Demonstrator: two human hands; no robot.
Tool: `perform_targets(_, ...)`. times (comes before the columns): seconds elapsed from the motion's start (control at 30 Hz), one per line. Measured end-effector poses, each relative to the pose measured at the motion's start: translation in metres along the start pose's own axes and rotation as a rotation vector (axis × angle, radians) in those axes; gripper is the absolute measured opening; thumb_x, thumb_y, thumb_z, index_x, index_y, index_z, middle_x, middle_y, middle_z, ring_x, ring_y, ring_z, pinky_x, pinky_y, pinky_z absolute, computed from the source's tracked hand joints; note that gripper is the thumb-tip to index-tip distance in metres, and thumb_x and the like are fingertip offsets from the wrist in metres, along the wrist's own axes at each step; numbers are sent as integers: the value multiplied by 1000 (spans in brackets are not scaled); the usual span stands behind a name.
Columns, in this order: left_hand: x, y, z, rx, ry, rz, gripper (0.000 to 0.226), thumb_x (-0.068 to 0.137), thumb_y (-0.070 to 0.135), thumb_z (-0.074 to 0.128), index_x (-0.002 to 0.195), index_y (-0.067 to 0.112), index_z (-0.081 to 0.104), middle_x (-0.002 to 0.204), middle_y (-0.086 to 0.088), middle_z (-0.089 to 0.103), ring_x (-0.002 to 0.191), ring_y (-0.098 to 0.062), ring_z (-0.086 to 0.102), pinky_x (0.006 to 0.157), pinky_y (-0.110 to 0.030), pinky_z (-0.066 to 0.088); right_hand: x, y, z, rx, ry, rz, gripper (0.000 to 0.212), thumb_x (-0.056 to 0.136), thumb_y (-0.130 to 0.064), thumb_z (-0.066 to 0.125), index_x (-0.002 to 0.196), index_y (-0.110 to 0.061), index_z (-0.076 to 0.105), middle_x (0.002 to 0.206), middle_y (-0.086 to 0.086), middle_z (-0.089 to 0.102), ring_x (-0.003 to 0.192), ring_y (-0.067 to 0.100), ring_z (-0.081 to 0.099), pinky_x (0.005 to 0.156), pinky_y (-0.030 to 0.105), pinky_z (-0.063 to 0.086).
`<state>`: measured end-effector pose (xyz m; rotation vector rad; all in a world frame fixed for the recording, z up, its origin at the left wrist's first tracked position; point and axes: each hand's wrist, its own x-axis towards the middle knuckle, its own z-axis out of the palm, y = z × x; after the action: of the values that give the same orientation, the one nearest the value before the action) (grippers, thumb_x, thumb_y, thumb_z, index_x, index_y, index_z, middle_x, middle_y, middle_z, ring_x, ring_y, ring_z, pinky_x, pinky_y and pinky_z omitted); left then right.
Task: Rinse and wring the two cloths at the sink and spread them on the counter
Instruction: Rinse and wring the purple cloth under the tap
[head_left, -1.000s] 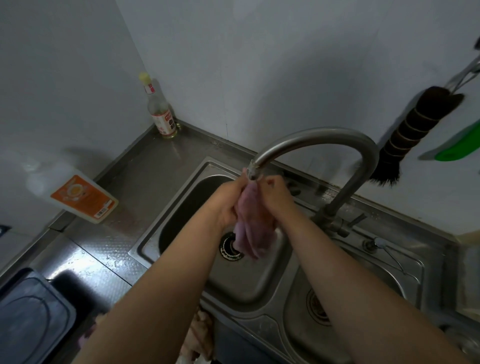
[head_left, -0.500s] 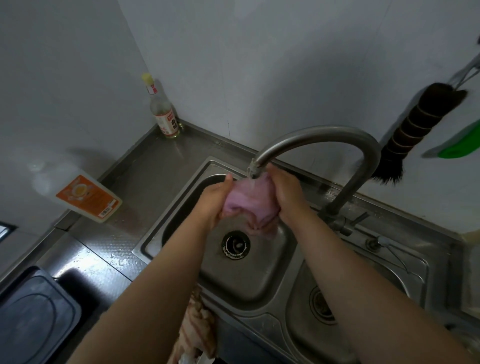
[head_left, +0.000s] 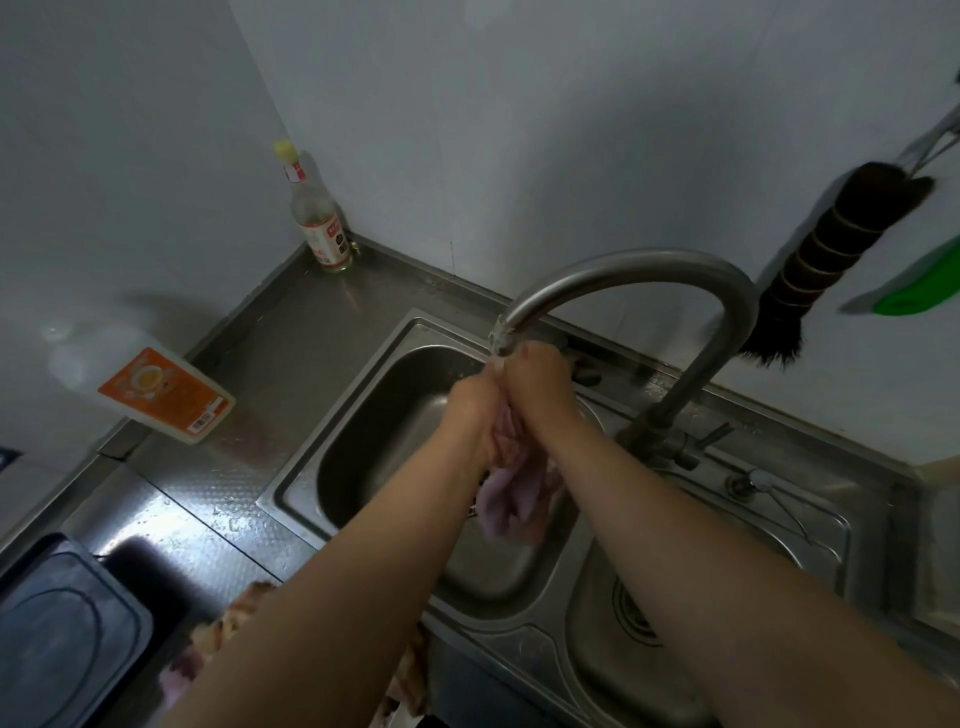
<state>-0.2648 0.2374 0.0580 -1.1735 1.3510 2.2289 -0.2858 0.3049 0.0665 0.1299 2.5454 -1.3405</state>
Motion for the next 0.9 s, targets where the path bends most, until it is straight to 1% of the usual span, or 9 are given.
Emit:
perform_targets(0.03,4,-2,0,-9,-3,10,35,98,35,49,84,6,64,67,-10,63,65,-23,67,65,-30,56,2,3,-1,15,36,-40,33,100,-24,40,81,-6,61,77,6,60,85,27,64,69,26,41)
perform_targets(0.13,6,8,-11,65,-5,34,40,97,43,50,78,10,63,55,-2,54,44,-14,49,47,-26,43,-23,2,10,94,-3,-195,46,102,-36,37,65,-16,54,58,-1,55,55,10,60,52,24,44)
perform_targets(0.2,1,12,-18,37,-154,-47,41,99,41,47,78,9,61,57,-2,56,43,-12,53,42,-23,46,-26,9,9,30,1,-246,45,103,-37,36,69,-14,55,63,3,58,60,16,61,58,32,50)
perform_targets(0.3,-2,16,-27,91,-383,-74,35,93,33,60,96,-1,64,86,-15,69,73,-23,69,66,-31,59,-4,20,-18,90,-16,-126,19,100,-29,45,97,-13,54,78,-4,55,77,19,58,62,24,44)
perform_targets(0.37,4,24,-37,237,-469,-11,50,76,32,76,114,3,64,114,-20,67,99,-31,67,89,-44,53,-2,22,-29,362,-196,-48,28,100,-32,46,116,-11,55,87,-9,59,83,9,60,67,17,47)
perform_targets(0.5,11,45,-55,431,-681,80,24,85,-3,59,108,1,65,112,-21,65,96,-27,67,88,-38,54,-4,33,-32,109,-532,-17,45,84,-56,62,106,-17,70,97,2,73,91,14,67,83,31,53)
perform_targets(0.63,6,51,-54,773,-571,196,36,86,-16,49,118,-3,59,98,-17,64,71,-15,64,54,-16,46,1,37,-39,323,-440,-15,20,91,-31,62,97,-15,72,86,2,72,80,8,67,73,23,50)
perform_targets(0.73,4,49,-48,784,-532,248,24,86,-9,55,98,9,65,89,-10,65,76,-17,60,66,-23,46,0,42,-32,308,-340,-37,32,95,-37,55,106,-11,70,102,8,71,96,14,64,88,36,48)
perform_targets(0.9,11,38,-44,640,-399,234,5,94,6,55,94,10,58,73,-3,71,65,-11,66,62,-23,50,2,42,-26,541,-179,-7,26,97,-35,52,79,-21,64,73,-3,64,69,10,60,69,30,47)
